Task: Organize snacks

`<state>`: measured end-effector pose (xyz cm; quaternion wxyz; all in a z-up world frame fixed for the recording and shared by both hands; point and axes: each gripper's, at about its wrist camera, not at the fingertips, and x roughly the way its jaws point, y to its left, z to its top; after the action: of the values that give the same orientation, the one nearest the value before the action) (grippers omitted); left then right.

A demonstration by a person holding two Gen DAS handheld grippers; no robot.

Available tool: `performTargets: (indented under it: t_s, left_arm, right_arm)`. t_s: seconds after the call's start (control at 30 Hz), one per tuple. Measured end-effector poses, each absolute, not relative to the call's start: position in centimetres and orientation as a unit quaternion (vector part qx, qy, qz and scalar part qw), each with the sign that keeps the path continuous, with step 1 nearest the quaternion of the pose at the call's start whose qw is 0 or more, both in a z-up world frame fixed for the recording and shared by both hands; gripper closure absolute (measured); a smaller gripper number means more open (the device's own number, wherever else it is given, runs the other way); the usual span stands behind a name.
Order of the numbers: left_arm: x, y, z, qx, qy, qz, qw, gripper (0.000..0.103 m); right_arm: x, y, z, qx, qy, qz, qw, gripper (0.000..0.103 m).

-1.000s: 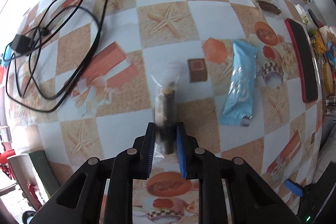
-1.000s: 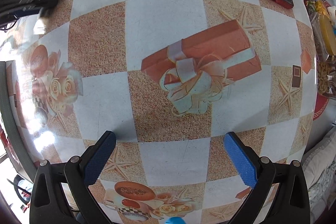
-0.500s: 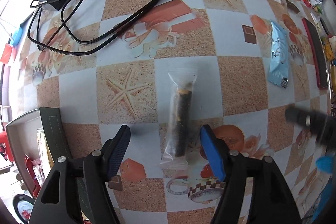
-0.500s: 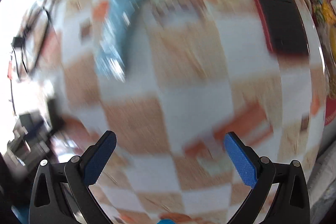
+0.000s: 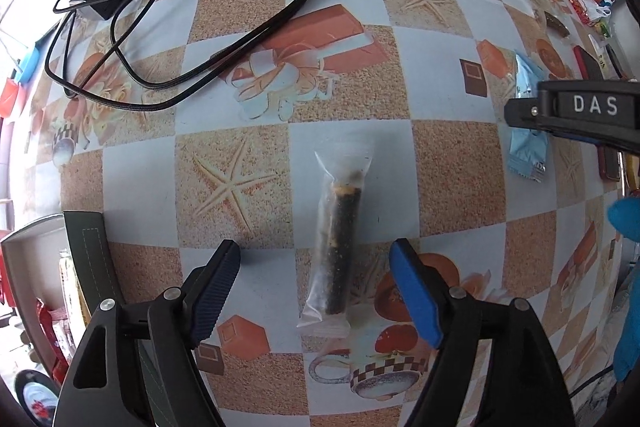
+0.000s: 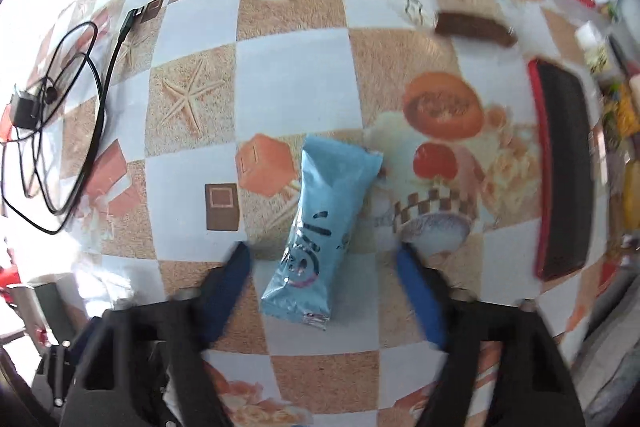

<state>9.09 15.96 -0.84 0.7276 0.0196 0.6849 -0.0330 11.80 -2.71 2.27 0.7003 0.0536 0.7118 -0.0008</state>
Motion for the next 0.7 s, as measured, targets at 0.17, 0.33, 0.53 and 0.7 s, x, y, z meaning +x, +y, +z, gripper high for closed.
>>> performTargets:
  t_s: [0.17, 0.33, 0.53, 0.7]
  left_arm:
    - [8.3, 14.7, 0.0, 0.031, 0.681, -0.047, 0.730, 0.044]
    - [6.9, 14.4, 0.5, 0.040, 0.682, -0.059, 0.728, 0.071]
    - [2.8, 15.0, 0.3, 0.037, 0.687, -0.057, 0.723, 0.077]
    - [-1.3, 15.2, 0.0, 0.033, 0.700, -0.068, 0.710, 0.077]
  right_arm:
    - [10.3, -2.9, 3.0, 0.060, 0.716, 0.021, 0.696, 0.076]
    - [6.3, -3.9, 3.4, 0.057, 0.720, 0.042, 0.690, 0.076]
    - [-0.3, -4.0, 3.5, 0.027, 0.727, 0.062, 0.683, 0.076]
    - [-6.5, -4.4, 3.8, 0.009, 0.736, 0.073, 0.673, 0.076]
